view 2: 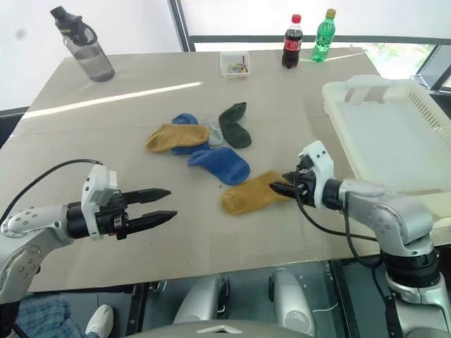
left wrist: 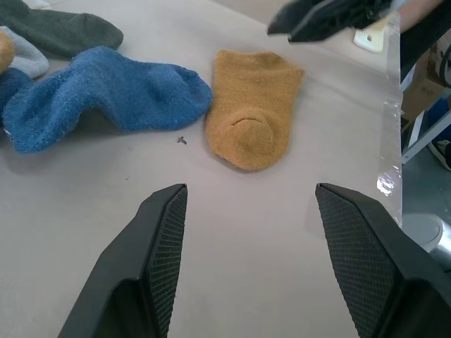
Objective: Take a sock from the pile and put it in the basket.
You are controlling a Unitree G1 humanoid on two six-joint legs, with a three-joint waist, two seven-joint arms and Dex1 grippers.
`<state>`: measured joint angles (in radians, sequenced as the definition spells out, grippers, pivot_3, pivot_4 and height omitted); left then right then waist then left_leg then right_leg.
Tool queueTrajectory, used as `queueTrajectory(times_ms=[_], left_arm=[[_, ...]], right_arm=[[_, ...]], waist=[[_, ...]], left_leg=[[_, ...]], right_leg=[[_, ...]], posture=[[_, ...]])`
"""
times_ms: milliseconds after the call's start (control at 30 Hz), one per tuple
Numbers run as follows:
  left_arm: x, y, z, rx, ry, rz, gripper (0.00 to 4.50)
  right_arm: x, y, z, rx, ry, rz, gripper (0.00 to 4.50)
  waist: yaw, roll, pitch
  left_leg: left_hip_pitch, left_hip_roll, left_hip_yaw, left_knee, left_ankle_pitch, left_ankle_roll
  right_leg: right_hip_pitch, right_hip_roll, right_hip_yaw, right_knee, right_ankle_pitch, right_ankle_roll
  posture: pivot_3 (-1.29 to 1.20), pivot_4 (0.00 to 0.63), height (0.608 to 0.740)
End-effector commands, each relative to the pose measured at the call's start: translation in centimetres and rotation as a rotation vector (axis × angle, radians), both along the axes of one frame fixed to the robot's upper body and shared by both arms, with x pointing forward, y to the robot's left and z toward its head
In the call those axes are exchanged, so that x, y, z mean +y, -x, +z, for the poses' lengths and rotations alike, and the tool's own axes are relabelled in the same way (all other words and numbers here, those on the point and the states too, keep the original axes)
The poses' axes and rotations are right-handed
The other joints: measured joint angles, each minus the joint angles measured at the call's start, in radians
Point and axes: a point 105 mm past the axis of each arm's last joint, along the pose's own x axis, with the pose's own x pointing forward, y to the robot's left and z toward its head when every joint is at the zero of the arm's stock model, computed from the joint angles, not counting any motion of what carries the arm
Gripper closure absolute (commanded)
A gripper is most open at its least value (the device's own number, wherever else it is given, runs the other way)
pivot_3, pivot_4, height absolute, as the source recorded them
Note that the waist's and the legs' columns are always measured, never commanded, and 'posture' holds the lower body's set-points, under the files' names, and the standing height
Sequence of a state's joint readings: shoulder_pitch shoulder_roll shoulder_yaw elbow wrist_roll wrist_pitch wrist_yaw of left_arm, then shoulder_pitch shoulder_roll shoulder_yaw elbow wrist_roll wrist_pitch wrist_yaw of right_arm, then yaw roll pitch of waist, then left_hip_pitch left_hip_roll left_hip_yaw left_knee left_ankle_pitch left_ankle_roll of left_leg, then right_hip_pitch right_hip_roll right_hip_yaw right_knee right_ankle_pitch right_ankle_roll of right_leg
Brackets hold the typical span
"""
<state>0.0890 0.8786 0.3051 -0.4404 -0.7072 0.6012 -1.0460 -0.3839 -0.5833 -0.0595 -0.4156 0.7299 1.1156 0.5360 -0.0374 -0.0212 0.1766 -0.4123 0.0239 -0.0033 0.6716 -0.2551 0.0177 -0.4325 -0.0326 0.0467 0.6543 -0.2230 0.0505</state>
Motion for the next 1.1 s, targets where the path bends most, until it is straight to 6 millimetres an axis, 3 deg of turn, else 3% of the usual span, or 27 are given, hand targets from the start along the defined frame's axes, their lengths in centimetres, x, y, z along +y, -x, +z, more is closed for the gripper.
queueTrajectory(times_ms=[33,100,300,433,767,900,1000,1100], left_arm=[[0.2,-0.1,0.9,-0.052,-0.018,0.004,1.4],[0.3,-0.1,0.9,-0.057,-0.021,0.014,1.4],[0.7,-1.1,1.1,-0.092,-0.021,0.071,1.4],[0.6,-1.0,1.0,-0.088,-0.02,0.065,1.4],[0.9,-1.8,1.0,-0.107,-0.039,0.092,1.4],[1.5,-3.2,0.9,-0.153,-0.067,0.158,1.4],[2.3,-5.6,0.0,-0.212,-0.151,0.262,1.4],[2.1,-7.4,-0.3,-0.246,-0.127,0.298,1.4]], right_arm=[[0.5,0.7,3.9,-0.188,-0.091,0.115,1.92],[0.6,1.4,5.1,-0.282,-0.123,0.18,1.92],[-0.7,1.9,6.1,-0.368,-0.135,0.218,1.92],[-1.5,1.9,6.0,-0.38,-0.113,0.205,1.92],[-1.2,2.1,5.5,-0.381,-0.108,0.206,1.92],[-1.2,2.2,5.7,-0.385,-0.11,0.21,1.92],[-1.3,2.3,5.7,-0.385,-0.109,0.211,1.92],[-1.4,2.3,5.7,-0.385,-0.107,0.209,1.92]], waist=[[0.0,0.0,0.0],[0.001,0.0,0.0],[0.003,0.0,0.0],[0.003,0.0,0.0],[0.003,0.0,0.0],[0.004,0.0,0.0],[0.008,0.0,0.0],[0.014,0.0,0.0]], left_leg=[[0.0,0.0,0.0,0.0,0.0,0.0],[0.0,0.0,-0.001,0.0,0.0,0.0],[0.0,0.0,-0.001,0.0,0.0,0.0],[0.0,0.0,-0.001,0.0,0.0,0.0],[0.0,0.0,0.0,0.001,0.0,0.0],[0.0,0.0,0.0,0.001,0.0,0.0],[0.001,-0.001,-0.001,0.001,0.0,0.0],[0.0,-0.001,-0.001,0.002,0.0,0.0]], right_leg=[[0.0,0.0,0.0,0.0,0.0,0.0],[0.0,0.0,0.0,0.0,0.0,0.0],[0.0,-0.001,-0.001,0.0,0.0,0.0],[0.0,0.0,0.0,0.001,0.0,0.0],[0.0,0.0,0.0,0.001,0.0,0.0],[0.0,0.0,0.0,0.001,0.0,0.0],[0.001,0.0,0.0,0.002,0.0,0.0],[0.001,0.0,0.0,0.002,0.0,0.0]], posture=[[0.0,0.15,0.74],[0.0,0.15,0.74],[0.0,0.15,0.74],[0.0,0.15,0.74],[0.0,0.15,0.74],[0.0,0.15,0.74],[0.0,0.15,0.74],[0.0,0.15,0.74]])
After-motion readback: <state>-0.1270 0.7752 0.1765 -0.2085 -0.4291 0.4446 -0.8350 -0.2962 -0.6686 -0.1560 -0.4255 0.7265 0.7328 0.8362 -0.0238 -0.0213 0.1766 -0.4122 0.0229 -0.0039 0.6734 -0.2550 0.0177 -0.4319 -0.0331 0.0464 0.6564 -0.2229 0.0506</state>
